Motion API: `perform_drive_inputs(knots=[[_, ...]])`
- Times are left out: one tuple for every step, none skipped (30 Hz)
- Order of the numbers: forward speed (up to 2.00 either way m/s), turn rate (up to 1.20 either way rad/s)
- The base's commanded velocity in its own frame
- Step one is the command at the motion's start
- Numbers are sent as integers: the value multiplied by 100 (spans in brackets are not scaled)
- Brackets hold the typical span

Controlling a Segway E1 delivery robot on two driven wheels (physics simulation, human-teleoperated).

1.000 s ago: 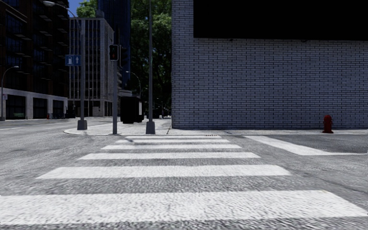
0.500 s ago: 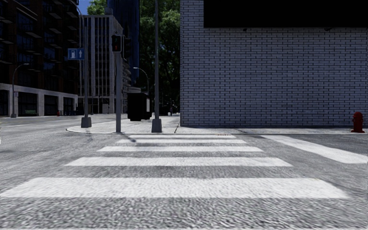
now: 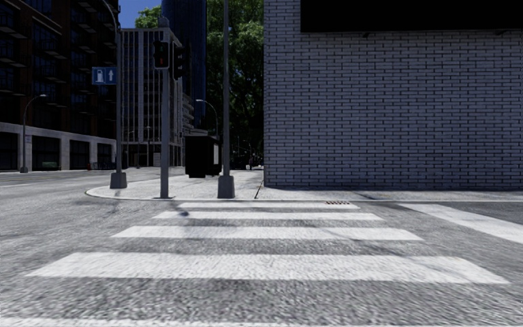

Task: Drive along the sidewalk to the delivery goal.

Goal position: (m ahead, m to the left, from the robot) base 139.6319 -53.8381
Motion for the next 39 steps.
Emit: perform_drive_inputs(knots=[[190, 0], [190, 0], [190, 0], [190, 0], [190, 0], [190, 0], [191, 0], [191, 0], [191, 0], [191, 0], [191, 0], [191, 0], [191, 0], [191, 0], [191, 0], [191, 0], [191, 0], [191, 0], [191, 0], [191, 0], [191, 0], [191, 0], [191, 0], [191, 0], [191, 0], [191, 0], [191, 0], [191, 0], [191, 0], [191, 0], [191, 0], [191, 0], [191, 0], [191, 0], [191, 0], [191, 0], [191, 0], [191, 0], [191, 0]])
